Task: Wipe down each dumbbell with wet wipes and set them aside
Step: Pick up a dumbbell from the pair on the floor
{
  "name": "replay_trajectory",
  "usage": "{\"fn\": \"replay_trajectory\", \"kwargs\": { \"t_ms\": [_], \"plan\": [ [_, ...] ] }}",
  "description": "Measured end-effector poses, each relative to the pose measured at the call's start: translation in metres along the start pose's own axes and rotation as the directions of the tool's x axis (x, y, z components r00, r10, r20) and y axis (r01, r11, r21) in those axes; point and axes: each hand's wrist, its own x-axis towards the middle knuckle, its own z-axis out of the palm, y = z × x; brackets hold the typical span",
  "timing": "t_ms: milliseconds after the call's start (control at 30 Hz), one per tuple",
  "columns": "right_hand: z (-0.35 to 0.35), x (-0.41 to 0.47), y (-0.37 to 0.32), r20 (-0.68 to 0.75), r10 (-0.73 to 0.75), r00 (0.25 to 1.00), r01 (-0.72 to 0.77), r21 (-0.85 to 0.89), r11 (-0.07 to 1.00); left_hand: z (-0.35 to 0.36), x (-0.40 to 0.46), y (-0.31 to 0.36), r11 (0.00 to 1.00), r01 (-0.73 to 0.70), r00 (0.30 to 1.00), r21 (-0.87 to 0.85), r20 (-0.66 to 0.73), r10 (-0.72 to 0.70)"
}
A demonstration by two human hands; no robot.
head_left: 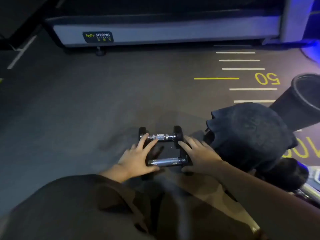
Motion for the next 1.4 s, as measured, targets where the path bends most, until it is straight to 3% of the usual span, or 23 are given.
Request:
{"fn": "replay_trajectory", "kwargs": {
  "t_ms": [167, 333, 500, 600, 833, 1000, 1267, 1400],
  "plan": [
    [0.029, 0.012, 0.012, 0.162, 0.003, 0.987, -0.016, 0.078, 0.997, 0.027, 0.006, -0.007, 0.999, 0.030, 0.983, 0.023, 0.181, -0.033],
    [0.052, 0.023, 0.013, 0.218, 0.000, 0.976, -0.039, 0.175, 0.984, 0.038, 0.011, -0.015, 0.999, 0.033, 0.970, 0.037, 0.239, -0.041],
    [0.057, 0.020, 0.008, 0.204, 0.036, 0.978, -0.084, 0.231, 0.969, 0.044, 0.006, -0.010, 0.986, 0.124, 0.977, -0.109, 0.185, -0.102],
    [0.054, 0.015, 0.000, 0.204, 0.116, 0.972, -0.175, 0.302, 0.937, 0.045, 0.004, -0.009, 0.956, 0.211, 0.969, -0.206, 0.173, -0.177],
    [0.057, 0.023, -0.016, 0.151, 0.311, 0.938, -0.346, 0.434, 0.832, 0.046, 0.008, -0.011, 0.862, 0.259, 0.962, -0.435, 0.196, -0.190],
    [0.054, 0.024, -0.019, 0.150, 0.342, 0.928, -0.372, 0.440, 0.817, 0.051, 0.005, -0.005, 0.825, 0.268, 0.963, -0.498, 0.128, -0.236],
    [0.074, 0.007, -0.038, 0.034, 0.463, 0.886, -0.412, 0.513, 0.753, 0.062, 0.000, 0.004, 0.818, 0.328, 0.940, -0.472, 0.074, -0.334],
    [0.063, 0.001, -0.047, -0.036, 0.450, 0.892, -0.377, 0.487, 0.788, 0.057, -0.005, 0.004, 0.790, 0.350, 0.925, -0.504, 0.055, -0.375]
  ]
}}
